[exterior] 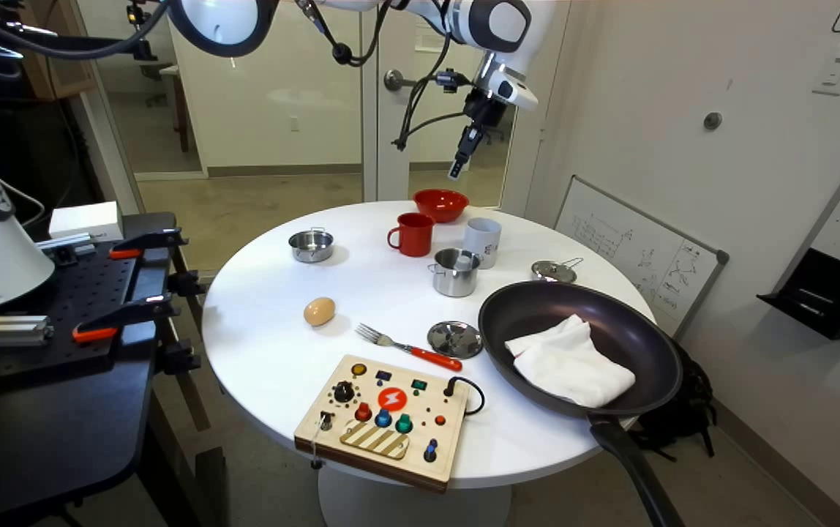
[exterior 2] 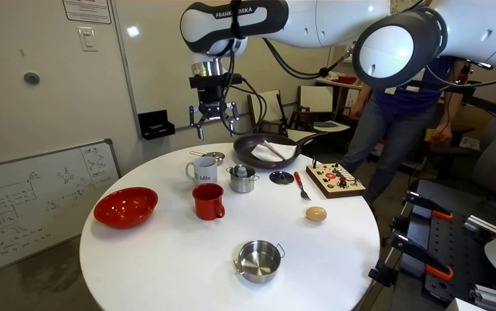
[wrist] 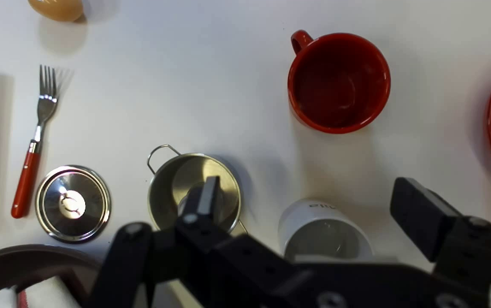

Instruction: Put the silver bottle in the furthest silver pot

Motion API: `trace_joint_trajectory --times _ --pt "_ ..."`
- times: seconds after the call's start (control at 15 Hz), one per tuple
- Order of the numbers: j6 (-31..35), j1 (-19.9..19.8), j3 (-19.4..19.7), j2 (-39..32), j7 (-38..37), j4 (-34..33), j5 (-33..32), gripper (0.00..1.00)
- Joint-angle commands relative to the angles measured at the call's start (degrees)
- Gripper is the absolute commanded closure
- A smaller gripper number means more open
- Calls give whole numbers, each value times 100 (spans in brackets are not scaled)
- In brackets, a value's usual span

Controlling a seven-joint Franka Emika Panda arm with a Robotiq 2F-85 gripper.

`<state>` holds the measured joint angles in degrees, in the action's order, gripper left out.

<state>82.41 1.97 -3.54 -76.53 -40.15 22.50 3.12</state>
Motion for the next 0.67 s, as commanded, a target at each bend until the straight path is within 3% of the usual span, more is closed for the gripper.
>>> trace_joint_trajectory --times 0.0,0.07,0.33,0.4,0.6 --pt "-573 50 9 -63 395 -462 149 0" --pt "-498 31 -85 139 473 -143 66 0" --pt "-969 -57 -265 195 1368 -179 133 0" --pt "-650 18 -134 112 909 -179 29 0" --pt "-671 7 -140 114 965 -164 22 0"
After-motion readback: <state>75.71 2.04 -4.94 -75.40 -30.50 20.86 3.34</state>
